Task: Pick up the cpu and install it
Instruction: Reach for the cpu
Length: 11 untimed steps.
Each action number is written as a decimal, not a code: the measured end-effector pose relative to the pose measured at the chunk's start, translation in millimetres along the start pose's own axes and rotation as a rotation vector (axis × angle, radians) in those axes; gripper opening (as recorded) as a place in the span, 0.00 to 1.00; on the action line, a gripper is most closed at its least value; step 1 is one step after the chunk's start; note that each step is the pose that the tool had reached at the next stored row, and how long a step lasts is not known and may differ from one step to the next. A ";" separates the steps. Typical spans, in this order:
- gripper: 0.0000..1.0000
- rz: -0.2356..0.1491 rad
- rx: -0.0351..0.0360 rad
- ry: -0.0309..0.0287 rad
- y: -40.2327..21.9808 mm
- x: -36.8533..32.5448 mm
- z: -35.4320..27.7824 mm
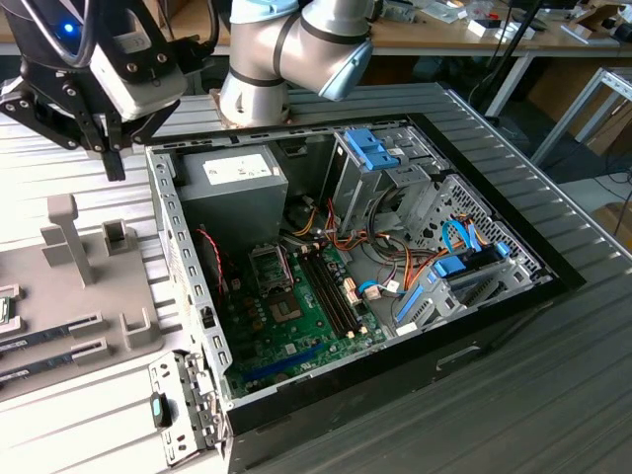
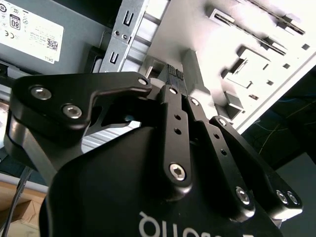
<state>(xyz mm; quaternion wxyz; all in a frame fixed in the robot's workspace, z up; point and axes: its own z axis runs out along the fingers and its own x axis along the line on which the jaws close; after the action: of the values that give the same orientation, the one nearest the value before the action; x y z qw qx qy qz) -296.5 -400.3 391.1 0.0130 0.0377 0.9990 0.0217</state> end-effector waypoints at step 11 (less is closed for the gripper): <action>0.11 0.000 -0.0001 0.0000 -0.5 6.8 0.0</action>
<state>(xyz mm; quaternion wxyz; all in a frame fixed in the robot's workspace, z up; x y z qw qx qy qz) -303.3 -400.3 391.0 0.0131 0.0377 0.9990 0.0217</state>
